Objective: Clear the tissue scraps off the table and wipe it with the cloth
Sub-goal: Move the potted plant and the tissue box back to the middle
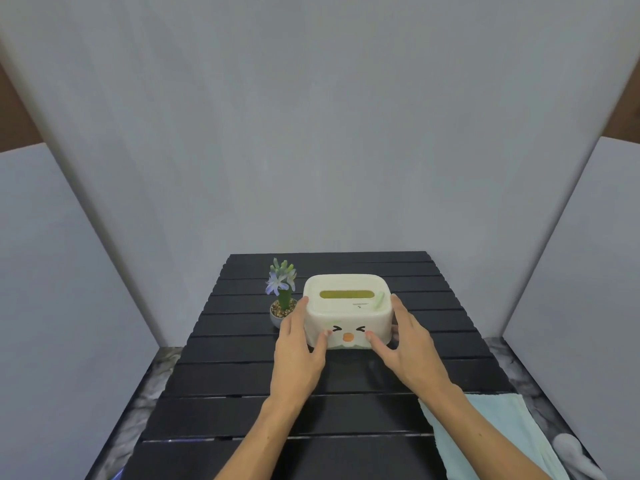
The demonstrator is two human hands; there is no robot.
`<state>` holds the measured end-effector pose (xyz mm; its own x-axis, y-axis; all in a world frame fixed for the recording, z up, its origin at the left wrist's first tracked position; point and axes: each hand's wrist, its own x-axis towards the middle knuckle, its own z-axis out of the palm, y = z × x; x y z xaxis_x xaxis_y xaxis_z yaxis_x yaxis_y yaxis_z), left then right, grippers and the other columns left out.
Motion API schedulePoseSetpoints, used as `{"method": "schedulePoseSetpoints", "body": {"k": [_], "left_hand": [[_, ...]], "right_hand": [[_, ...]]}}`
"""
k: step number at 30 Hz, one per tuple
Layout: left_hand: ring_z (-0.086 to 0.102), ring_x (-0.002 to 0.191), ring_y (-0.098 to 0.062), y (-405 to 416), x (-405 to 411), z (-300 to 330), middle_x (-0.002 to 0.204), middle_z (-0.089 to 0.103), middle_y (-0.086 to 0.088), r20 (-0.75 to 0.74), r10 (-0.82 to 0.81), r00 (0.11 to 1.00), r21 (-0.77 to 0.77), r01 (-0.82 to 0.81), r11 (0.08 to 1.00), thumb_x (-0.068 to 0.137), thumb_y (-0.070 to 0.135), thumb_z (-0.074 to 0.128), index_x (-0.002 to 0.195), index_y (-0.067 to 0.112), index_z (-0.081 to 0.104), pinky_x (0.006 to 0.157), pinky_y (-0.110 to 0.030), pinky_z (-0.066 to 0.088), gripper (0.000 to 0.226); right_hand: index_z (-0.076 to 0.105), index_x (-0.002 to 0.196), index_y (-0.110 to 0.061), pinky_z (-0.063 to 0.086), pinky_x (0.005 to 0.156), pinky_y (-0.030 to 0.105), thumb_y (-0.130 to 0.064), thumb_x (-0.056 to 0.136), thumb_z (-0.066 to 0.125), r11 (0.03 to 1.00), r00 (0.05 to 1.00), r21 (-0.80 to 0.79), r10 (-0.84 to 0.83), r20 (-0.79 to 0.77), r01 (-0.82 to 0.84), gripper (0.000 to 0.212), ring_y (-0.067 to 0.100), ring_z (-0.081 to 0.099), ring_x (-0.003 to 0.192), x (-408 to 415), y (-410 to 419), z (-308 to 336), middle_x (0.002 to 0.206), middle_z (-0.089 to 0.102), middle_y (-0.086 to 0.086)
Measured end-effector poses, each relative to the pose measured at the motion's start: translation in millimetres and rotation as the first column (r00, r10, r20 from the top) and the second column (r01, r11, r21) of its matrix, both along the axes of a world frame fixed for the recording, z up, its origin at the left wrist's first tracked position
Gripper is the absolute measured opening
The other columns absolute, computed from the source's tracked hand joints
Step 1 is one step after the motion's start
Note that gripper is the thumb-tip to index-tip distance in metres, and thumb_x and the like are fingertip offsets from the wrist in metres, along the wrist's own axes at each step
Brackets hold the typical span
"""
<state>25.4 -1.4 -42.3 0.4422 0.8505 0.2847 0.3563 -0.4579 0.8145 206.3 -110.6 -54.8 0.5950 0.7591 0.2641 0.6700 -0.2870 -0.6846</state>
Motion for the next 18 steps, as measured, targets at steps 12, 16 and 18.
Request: {"method": "schedulePoseSetpoints", "body": {"k": [12, 16, 18], "left_hand": [[0.046, 0.124, -0.011, 12, 21, 0, 0.142, 0.045, 0.000, -0.022, 0.022, 1.000, 0.058, -0.021, 0.998, 0.093, 0.031, 0.060, 0.152, 0.027, 0.025, 0.100, -0.031, 0.048, 0.068], [0.044, 0.124, -0.009, 17, 28, 0, 0.143, 0.044, -0.001, -0.038, 0.025, 0.999, 0.060, -0.023, 0.998, 0.094, 0.031, 0.059, 0.153, 0.026, 0.024, 0.095, -0.021, 0.040, 0.069], [0.045, 0.124, -0.010, 20, 30, 0, 0.143, 0.045, -0.002, -0.045, 0.026, 0.999, 0.070, -0.023, 0.997, 0.094, 0.030, 0.060, 0.153, 0.026, 0.023, 0.095, -0.022, 0.040, 0.069]], "right_hand": [[0.015, 0.151, -0.033, 0.054, 0.094, 0.039, -0.058, 0.082, 0.064, 1.000, 1.000, -0.010, 0.019, 0.010, -0.019, 0.088, 0.012, 0.057, 0.116, 22, 18, -1, 0.137, 0.051, -0.004], [0.014, 0.151, -0.033, 0.054, 0.093, 0.040, -0.058, 0.082, 0.063, 1.000, 1.000, -0.022, 0.010, 0.014, -0.010, 0.088, 0.013, 0.057, 0.115, 27, 23, -1, 0.136, 0.051, -0.004], [0.015, 0.150, -0.034, 0.055, 0.092, 0.041, -0.060, 0.082, 0.063, 1.000, 1.000, -0.027, 0.013, 0.022, -0.012, 0.088, 0.014, 0.057, 0.115, 29, 25, -1, 0.136, 0.051, -0.004]]}}
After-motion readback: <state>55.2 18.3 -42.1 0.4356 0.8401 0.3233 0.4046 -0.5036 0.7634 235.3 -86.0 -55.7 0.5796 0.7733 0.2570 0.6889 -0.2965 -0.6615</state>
